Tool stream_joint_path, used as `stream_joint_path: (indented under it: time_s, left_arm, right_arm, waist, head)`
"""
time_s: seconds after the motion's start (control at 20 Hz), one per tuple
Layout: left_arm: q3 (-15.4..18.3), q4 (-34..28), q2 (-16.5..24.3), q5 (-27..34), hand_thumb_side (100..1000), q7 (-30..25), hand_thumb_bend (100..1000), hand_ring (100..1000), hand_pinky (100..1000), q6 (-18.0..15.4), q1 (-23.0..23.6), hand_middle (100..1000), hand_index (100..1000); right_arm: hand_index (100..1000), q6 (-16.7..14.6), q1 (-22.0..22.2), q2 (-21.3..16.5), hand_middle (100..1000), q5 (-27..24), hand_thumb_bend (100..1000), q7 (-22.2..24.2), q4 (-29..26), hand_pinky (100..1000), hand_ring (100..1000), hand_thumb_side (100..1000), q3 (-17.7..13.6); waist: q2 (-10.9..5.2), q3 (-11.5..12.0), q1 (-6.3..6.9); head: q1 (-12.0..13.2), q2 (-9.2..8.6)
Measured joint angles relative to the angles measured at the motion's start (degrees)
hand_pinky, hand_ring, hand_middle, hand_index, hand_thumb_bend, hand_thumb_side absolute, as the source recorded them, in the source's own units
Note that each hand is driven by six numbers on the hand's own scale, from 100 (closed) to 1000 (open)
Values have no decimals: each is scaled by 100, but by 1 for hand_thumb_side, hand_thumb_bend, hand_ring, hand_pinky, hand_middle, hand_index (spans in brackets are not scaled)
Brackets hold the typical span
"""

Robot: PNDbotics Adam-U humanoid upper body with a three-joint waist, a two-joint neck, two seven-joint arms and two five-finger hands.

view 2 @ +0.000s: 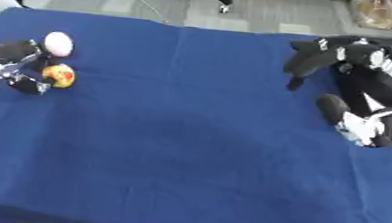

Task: Pick up the objects with one hand, pass them to the other hand, and then place them into the box on the other side of the table.

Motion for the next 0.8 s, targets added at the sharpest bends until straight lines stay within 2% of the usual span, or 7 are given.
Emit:
stream_joint_path:
  time_s: [0.2, 0.35, 0.8]
  left_arm:
    - [-29, -269, 11, 276, 106, 135, 100, 468, 676, -83, 70, 346, 392]
    - [-123, -772, 109, 584, 113, 104, 100, 467, 678, -198, 170, 344, 385]
    - [-564, -3240, 732, 1940, 112, -144, 100, 471, 682, -455, 565, 348, 389]
  right_arm:
    - [754, 27, 0, 28, 710, -6, 100, 27, 1, 1000, 626, 413, 37]
    - [753, 66, 0, 29, 706, -30, 100, 66, 3, 1000, 624, 412, 91]
    - [778, 218, -59, 165, 687, -154, 100, 218, 9, 1000, 633, 422, 417]
  waist:
    - [0, 12, 10]
    - [-1, 35, 42]
    - [-59, 107, 113]
  head:
    - [0, 0]
    - [-12, 1]
    - [-187, 6]
